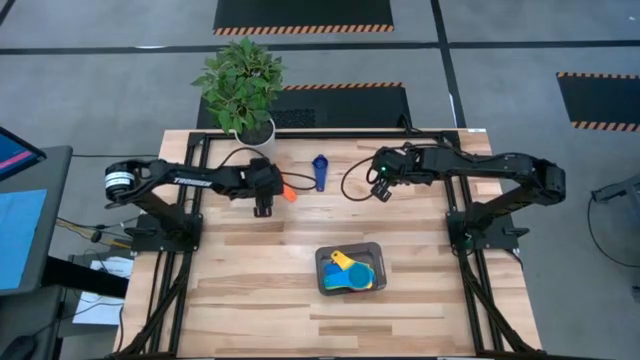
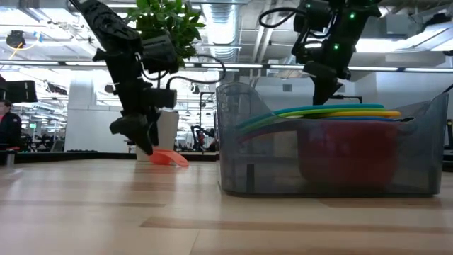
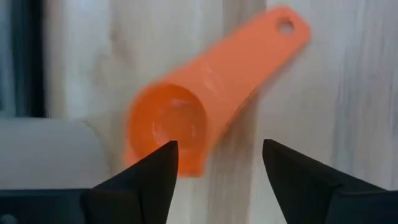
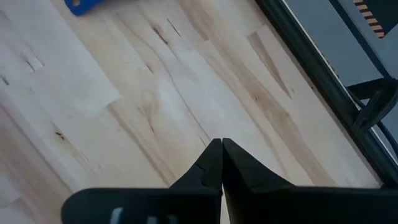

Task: Nest measuring cups in basket
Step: Move the orange measuring cup to the left of the black bin

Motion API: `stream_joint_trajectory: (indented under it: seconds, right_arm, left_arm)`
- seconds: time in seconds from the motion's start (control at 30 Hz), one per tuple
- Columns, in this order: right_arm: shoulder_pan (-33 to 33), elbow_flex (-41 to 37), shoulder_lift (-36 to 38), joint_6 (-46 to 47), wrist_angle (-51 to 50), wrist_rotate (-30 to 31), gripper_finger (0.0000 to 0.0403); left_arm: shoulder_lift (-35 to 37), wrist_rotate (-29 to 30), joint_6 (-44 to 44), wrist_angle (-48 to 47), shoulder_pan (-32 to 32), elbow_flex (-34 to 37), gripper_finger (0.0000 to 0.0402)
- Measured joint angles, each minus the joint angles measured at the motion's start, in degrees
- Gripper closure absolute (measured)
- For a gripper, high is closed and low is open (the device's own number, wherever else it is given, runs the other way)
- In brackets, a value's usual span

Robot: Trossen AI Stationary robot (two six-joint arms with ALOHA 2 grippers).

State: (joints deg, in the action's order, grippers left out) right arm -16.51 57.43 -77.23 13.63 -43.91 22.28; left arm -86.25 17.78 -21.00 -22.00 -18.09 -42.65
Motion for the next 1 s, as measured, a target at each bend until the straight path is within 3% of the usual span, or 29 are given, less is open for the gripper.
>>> stream_joint_trajectory:
  seconds: [0.37,0.47,0.67,0.83,1.0]
  right_arm:
    - [2.7,0.0,0.0,0.0,-0.2,0.0,0.0374]
    - [3.5,0.0,0.0,0.0,-0.3,0.0,0.0373]
    - [5.5,0.0,0.0,0.0,-0.8,0.0,0.0386]
    - [7.4,0.0,0.0,0.0,-1.7,0.0,0.0387]
    - [9.8,0.0,0.0,6.9,-7.3,0.0,0.0375]
  left_arm:
    - [-6.7,0.4,-4.7,7.4,-1.2,-0.1,0.0211]
    - [-6.7,0.3,-3.2,7.1,-1.0,-0.1,0.0254]
    - [-6.4,-0.6,0.9,3.0,0.2,-0.1,0.0385]
    - [-5.9,-1.0,2.9,-1.1,3.3,-0.8,0.0396]
    - [-5.7,0.7,2.0,-12.2,8.7,-9.5,0.0399]
